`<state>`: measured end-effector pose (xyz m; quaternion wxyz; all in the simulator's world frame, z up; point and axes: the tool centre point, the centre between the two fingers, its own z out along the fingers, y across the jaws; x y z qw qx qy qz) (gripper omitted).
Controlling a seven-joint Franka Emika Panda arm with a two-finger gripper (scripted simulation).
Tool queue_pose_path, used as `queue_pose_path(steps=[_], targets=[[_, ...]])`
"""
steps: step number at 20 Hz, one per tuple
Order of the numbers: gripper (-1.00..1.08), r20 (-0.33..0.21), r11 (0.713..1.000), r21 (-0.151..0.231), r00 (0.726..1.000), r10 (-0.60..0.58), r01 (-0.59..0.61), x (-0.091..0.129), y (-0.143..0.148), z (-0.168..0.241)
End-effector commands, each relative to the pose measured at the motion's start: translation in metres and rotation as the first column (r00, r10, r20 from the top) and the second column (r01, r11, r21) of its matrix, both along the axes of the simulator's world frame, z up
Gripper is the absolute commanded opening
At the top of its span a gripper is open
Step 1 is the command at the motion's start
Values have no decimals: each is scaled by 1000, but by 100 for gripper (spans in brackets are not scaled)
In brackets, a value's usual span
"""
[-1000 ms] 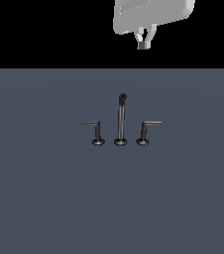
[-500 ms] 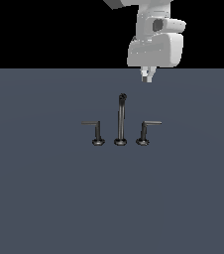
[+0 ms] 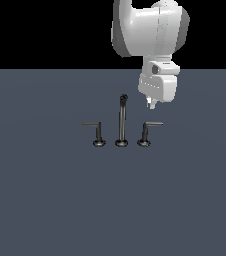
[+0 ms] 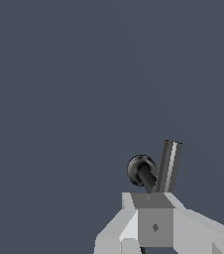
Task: Turn on the faucet by rotating a designated handle.
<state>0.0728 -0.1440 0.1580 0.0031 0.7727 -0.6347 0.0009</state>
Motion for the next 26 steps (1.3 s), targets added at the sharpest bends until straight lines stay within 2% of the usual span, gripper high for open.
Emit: queue_pose_path(steps=[1,9,17,26], targets=[[-100,2,999,2,999,-50,50,4,-6,-19],[-100,3,990,5,990,-140,140,9,-16,-55],[-100,2,989,6,989,-150,150,9,-17,-60],[-100,2,989,6,989,-150,150,-18,-32,-60]])
